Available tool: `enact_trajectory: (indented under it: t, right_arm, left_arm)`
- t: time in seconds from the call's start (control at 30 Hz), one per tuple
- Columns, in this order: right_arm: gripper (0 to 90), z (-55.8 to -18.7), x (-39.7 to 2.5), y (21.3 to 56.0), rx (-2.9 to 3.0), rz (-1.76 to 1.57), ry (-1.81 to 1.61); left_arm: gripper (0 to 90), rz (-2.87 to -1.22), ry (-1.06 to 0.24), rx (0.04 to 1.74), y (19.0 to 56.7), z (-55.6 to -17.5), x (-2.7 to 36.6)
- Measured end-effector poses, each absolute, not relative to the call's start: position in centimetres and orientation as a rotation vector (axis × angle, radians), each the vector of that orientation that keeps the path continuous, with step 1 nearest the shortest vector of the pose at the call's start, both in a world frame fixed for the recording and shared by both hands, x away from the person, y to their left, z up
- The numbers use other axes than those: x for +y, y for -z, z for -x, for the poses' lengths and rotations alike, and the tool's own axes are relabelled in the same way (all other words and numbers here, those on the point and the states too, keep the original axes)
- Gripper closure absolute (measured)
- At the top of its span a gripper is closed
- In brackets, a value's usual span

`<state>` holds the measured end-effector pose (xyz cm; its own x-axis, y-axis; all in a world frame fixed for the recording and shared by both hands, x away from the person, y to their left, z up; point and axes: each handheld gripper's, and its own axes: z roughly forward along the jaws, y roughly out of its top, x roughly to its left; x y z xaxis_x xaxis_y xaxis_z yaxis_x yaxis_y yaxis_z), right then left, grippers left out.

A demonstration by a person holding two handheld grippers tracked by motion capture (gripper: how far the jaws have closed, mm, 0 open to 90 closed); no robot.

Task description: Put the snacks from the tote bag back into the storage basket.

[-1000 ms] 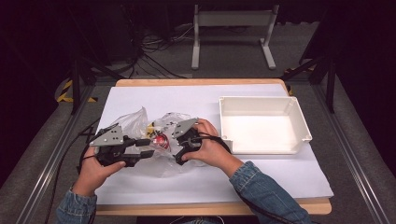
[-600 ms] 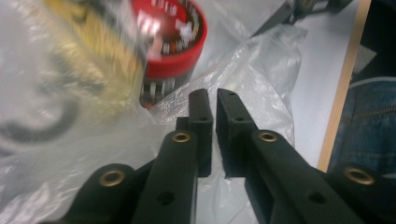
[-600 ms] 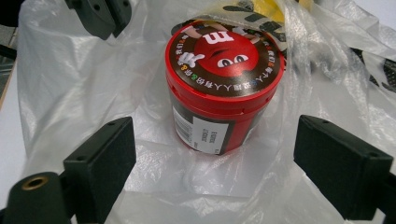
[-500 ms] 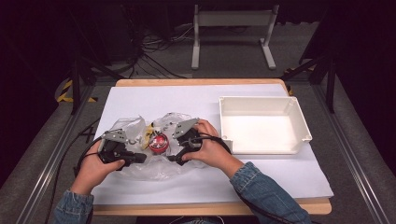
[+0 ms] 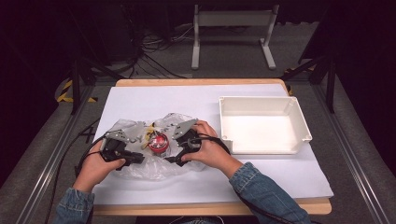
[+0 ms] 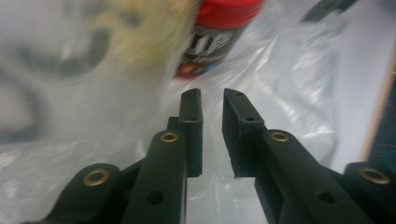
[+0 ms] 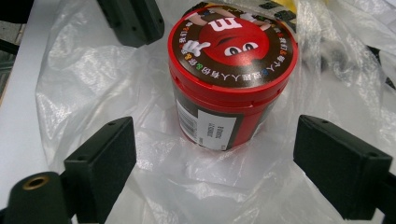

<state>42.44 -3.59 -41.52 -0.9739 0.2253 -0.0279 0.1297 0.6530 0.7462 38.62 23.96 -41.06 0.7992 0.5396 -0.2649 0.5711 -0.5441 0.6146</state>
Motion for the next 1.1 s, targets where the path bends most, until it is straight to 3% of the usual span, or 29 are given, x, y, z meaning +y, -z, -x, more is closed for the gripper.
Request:
enact_trajectory:
  t: [0.23,0.5,0.87,1.1]
  right_arm:
    - [13.5,-42.4,-3.4,41.3,2.749,-0.276,-1.223]
    - [13.2,-42.6,-3.4,41.1,2.75,-0.279,-1.216]
    - [11.6,-43.0,-3.3,42.1,2.782,-0.305,-1.216]
    - [9.0,-43.6,-3.3,43.3,2.849,-0.355,-1.119]
  left_arm:
    - [83.5,-2.202,-0.092,0.83,40.1,-39.0,24.1]
    - [86.6,-2.072,-0.272,1.002,40.5,-40.7,25.3]
    - [87.2,-2.087,-0.285,1.181,43.7,-42.4,26.6]
    - [84.1,-2.023,-0.256,1.188,43.0,-42.0,27.2]
